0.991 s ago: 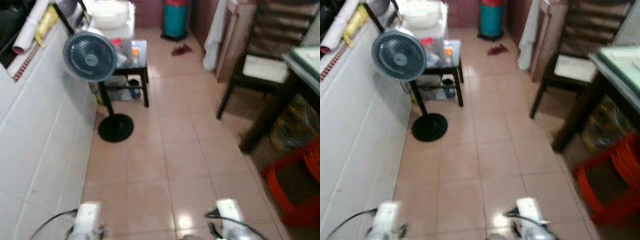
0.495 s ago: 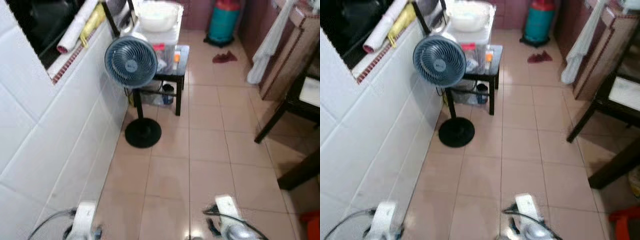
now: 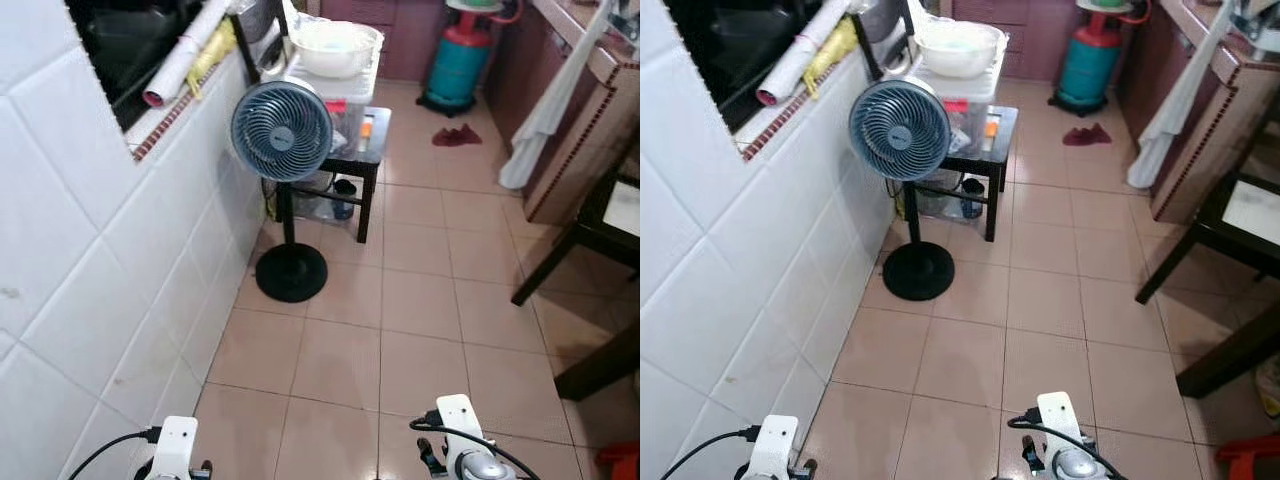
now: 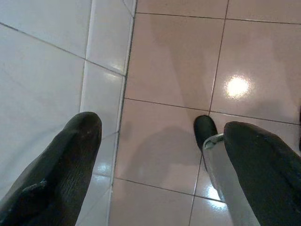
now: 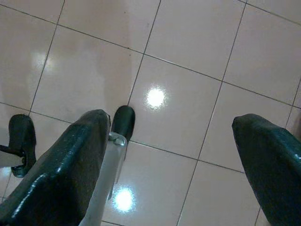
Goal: Setting the table
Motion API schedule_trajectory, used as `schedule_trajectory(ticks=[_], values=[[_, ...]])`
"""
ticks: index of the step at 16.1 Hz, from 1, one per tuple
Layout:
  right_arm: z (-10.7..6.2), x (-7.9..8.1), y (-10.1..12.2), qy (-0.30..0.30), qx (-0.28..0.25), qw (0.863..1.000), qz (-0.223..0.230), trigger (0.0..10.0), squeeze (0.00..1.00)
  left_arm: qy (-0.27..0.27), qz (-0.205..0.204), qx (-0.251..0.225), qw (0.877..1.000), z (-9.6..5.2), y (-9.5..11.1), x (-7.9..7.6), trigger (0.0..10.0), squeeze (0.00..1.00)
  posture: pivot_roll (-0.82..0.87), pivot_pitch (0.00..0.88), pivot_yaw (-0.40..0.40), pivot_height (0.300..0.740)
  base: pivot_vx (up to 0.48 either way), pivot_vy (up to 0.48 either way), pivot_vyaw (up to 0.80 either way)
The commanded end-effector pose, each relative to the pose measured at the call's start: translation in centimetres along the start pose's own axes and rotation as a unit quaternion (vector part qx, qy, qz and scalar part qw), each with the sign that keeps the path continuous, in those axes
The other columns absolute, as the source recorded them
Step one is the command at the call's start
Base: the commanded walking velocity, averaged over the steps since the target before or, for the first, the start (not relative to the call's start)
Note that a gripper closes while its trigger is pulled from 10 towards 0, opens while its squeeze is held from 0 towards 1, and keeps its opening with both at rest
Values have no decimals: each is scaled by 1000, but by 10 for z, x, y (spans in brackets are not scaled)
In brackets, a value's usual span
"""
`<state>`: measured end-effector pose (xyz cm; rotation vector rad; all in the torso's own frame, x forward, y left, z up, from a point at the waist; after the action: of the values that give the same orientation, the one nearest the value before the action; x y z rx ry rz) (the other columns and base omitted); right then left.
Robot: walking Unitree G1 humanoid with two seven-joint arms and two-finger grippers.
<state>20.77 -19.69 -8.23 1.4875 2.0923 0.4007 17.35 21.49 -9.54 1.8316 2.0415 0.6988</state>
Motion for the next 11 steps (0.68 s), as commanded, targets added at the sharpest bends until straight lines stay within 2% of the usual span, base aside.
schedule_trajectory(ticks=[1,7,11], values=[[0,-1,-3,-1,8,1000,5,10000,0,3,2,2,1000,0,0,0,10000,0,-90,93,-1,740,0,0,0],[-1,-3,-5,-3,13,1000,6,10000,0,13,7,-2,1000,0,1,1,10000,0,-86,93,-13,740,0,0,0],[0,-7,-2,-5,10,1000,7,10000,0,14,-9,-1,1000,0,0,-2,10000,0,-83,91,-38,740,0,0,0]])
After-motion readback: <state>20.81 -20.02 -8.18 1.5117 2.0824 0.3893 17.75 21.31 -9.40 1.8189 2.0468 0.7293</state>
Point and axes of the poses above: a point about 5 cm out from each wrist's last joint towards the gripper, its own z axis pointing out of the wrist towards the gripper, its own y axis along the axis of the wrist's last joint, x = y × z, the point moved 1 cm from there along z, pointing out of the wrist towards the gripper, and after that the axes turned 10 degrees about -z, right-handed, at the moved point
